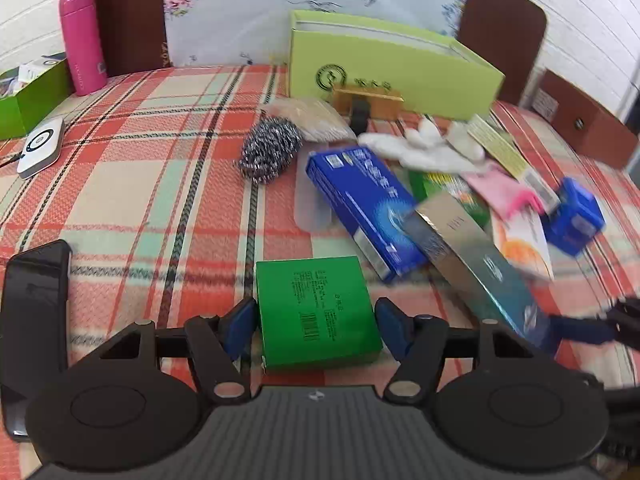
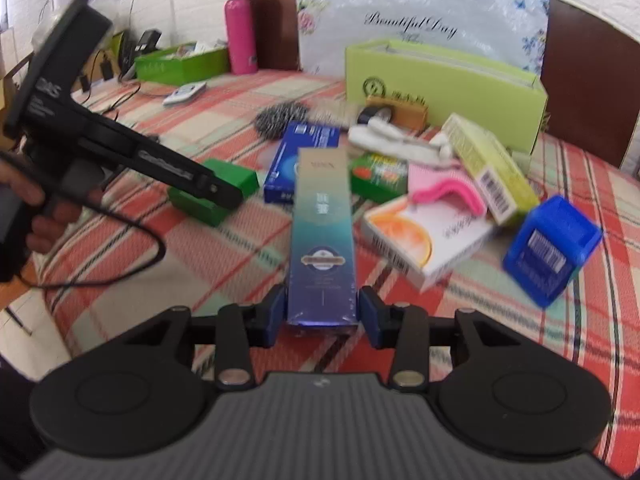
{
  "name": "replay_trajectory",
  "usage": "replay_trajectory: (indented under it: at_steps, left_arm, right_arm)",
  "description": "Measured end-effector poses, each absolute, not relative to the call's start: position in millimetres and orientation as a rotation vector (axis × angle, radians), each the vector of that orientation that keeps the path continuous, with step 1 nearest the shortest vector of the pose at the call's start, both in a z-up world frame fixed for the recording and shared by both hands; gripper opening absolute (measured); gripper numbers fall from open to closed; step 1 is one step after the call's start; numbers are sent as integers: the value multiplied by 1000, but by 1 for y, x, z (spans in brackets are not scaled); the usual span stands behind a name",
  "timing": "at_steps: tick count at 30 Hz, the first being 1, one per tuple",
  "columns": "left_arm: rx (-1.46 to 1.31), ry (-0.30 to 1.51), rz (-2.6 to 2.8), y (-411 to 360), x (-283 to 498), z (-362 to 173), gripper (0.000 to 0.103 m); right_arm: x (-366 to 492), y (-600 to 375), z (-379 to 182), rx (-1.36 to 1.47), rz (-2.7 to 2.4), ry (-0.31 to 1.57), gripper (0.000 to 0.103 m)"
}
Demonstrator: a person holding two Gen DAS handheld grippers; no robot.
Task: Organize objects
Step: 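Reach the left tool to the green box while the right tool reaches the VIVX box, then grasp the green box with the left tool while the right tool grasps the VIVX box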
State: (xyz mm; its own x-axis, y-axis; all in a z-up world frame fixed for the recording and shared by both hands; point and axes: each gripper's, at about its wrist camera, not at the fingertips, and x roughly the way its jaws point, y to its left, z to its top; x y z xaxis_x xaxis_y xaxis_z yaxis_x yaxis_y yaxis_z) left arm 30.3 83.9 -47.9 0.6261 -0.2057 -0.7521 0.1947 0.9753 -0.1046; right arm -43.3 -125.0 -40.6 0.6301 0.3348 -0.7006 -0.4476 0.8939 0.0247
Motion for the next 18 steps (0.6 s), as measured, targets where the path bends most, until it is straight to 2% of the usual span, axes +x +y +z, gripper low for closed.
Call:
replay_trajectory:
  at_steps: [3, 5, 18]
  left_arm:
    - [-11, 858, -193, 88, 24, -47, 70]
    - [-28, 860, -163, 89, 28, -47, 74]
    - [-29, 884, -174, 85, 32, -50, 74]
  right_arm:
    - [-41, -127, -39, -118, 429, 757, 46]
    - [-35, -124, -36, -111, 425, 731, 46]
    - [-3, -110, -39, -61, 462, 709, 45]
